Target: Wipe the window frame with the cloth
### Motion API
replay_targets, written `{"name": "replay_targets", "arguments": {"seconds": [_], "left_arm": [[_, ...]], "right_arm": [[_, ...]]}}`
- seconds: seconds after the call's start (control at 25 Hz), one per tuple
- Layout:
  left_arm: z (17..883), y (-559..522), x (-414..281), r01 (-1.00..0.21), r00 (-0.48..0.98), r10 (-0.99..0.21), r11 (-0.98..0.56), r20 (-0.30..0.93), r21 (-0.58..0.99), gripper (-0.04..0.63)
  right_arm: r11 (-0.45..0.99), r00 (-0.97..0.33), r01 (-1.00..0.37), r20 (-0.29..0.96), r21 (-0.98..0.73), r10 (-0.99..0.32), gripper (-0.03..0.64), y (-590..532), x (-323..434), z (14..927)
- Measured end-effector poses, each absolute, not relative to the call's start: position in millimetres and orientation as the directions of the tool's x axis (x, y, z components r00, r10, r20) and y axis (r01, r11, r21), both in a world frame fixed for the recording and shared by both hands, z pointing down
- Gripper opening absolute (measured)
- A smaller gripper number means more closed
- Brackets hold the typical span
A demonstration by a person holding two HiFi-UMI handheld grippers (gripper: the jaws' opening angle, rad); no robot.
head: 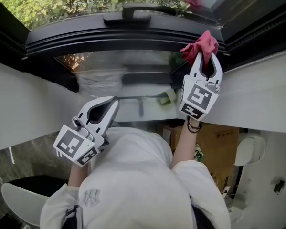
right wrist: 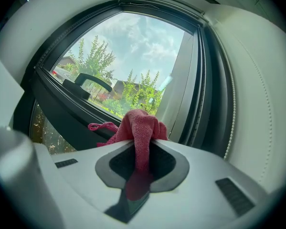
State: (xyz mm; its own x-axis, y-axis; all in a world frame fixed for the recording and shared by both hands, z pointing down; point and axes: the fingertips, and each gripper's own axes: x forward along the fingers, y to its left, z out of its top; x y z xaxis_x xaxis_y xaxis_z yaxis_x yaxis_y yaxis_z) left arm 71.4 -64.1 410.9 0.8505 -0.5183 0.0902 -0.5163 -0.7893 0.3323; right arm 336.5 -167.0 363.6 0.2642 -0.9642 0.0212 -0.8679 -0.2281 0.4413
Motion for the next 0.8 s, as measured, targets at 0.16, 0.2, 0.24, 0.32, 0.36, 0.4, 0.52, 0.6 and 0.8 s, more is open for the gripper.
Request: {"name": "replay_targets", "arguments": {"seconds": [0.16,0.2,0.24,0.32,0.36,0.4,0.52,0.6,0.8], "left_arm": [[411.4,-68.5,69.5,-0.520,0.848,-0.523,-0.786,0.089,0.335,0.009],[412.0,-69.6,68.6,-0.523,0.846,-0.526,-0.784,0.090,0.335,0.009],[412.6,-70.4,67.8,-0.525,0.845,-0.528,-0.783,0.091,0.334,0.011],[413.9,-71.2,66.6,-0.527,0.844,-0.528,-0.781,0.095,0.335,0.011],[414.7,-71.3,66.0,-0.528,0.843,-0.528,-0.780,0.098,0.335,0.011],[415.4,-71.4,65.4,-0.529,0.843,-0.529,-0.779,0.101,0.336,0.011],[416.1,-72.0,63.7,-0.532,0.840,-0.533,-0.775,0.101,0.340,0.011],[415.0,-73.1,63.1,-0.534,0.838,-0.537,-0.773,0.094,0.343,0.009],[414.4,-75.1,59.7,-0.542,0.832,-0.546,-0.769,0.092,0.338,0.011]], "right_arm": [[-0.226,0.261,-0.867,0.020,0.445,-0.965,0.060,-168.1,329.9,363.4],[-0.225,0.262,-0.866,0.020,0.447,-0.965,0.060,-168.3,328.4,363.5],[-0.225,0.262,-0.865,0.021,0.449,-0.965,0.060,-168.5,327.0,363.6],[-0.225,0.263,-0.864,0.022,0.451,-0.965,0.060,-168.9,324.2,363.4],[-0.225,0.263,-0.863,0.022,0.451,-0.965,0.060,-169.0,322.8,363.3],[-0.225,0.263,-0.863,0.023,0.453,-0.964,0.060,-169.2,321.4,363.2],[-0.222,0.263,-0.861,0.026,0.457,-0.965,0.060,-169.5,317.7,363.4],[-0.219,0.260,-0.861,0.028,0.459,-0.965,0.060,-170.0,315.2,363.3],[-0.205,0.245,-0.863,0.028,0.462,-0.969,0.060,-171.5,304.5,363.3]]}}
